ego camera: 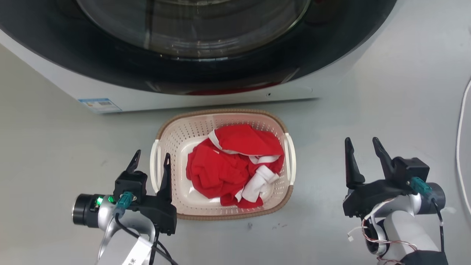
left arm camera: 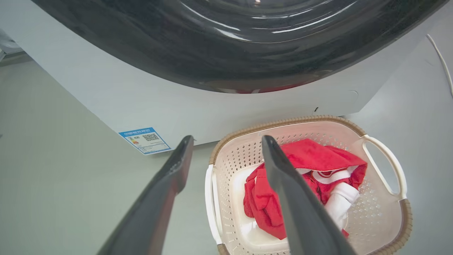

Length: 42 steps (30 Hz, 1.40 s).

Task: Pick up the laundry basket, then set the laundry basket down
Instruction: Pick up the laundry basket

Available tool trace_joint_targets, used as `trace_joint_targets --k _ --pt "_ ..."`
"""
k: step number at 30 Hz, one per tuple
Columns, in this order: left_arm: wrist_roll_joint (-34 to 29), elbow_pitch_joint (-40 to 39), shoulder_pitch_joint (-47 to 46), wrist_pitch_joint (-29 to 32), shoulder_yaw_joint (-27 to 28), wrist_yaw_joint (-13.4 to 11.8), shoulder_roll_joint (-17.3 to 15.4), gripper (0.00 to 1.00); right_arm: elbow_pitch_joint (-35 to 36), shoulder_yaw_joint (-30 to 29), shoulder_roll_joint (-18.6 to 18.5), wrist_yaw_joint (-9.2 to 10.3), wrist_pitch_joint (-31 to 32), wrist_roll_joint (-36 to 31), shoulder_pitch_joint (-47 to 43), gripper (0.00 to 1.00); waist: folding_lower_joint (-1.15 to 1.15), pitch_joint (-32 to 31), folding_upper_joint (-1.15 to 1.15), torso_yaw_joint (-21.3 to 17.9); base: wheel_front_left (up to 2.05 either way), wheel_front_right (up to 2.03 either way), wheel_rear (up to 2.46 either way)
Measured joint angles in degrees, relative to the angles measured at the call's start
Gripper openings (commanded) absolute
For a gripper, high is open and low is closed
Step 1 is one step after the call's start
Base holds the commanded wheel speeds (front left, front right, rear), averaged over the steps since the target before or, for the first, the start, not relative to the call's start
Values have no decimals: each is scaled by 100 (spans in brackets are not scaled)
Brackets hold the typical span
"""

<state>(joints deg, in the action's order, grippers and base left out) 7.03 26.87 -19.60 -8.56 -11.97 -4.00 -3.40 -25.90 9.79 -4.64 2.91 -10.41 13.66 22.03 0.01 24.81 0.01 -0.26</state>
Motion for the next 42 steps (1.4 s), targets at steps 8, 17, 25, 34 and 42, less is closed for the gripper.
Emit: trace_joint_targets --k 8,17,25,34,42 --pt "41 537 -553 142 -49 4 40 100 -515 196 65 -51 76 46 549 100 0 686 0 50 0 0 0" --pt "93 946 -1263 193 -10 -2 78 100 -906 378 82 -141 74 51 1201 100 0 1459 0 87 0 0 0" --pt "126 1270 -1944 134 35 -62 126 100 -1191 625 85 -191 -19 32 1965 100 0 2227 0 123 0 0 0" --pt "214 1639 -2200 -189 229 -199 137 100 -1506 780 86 -224 -226 11 2270 100 0 2681 0 179 0 0 0" --pt "259 2012 -2377 -242 303 -211 151 100 -1693 1147 86 -223 -265 171 2390 100 -1 2844 -1 210 0 0 0"
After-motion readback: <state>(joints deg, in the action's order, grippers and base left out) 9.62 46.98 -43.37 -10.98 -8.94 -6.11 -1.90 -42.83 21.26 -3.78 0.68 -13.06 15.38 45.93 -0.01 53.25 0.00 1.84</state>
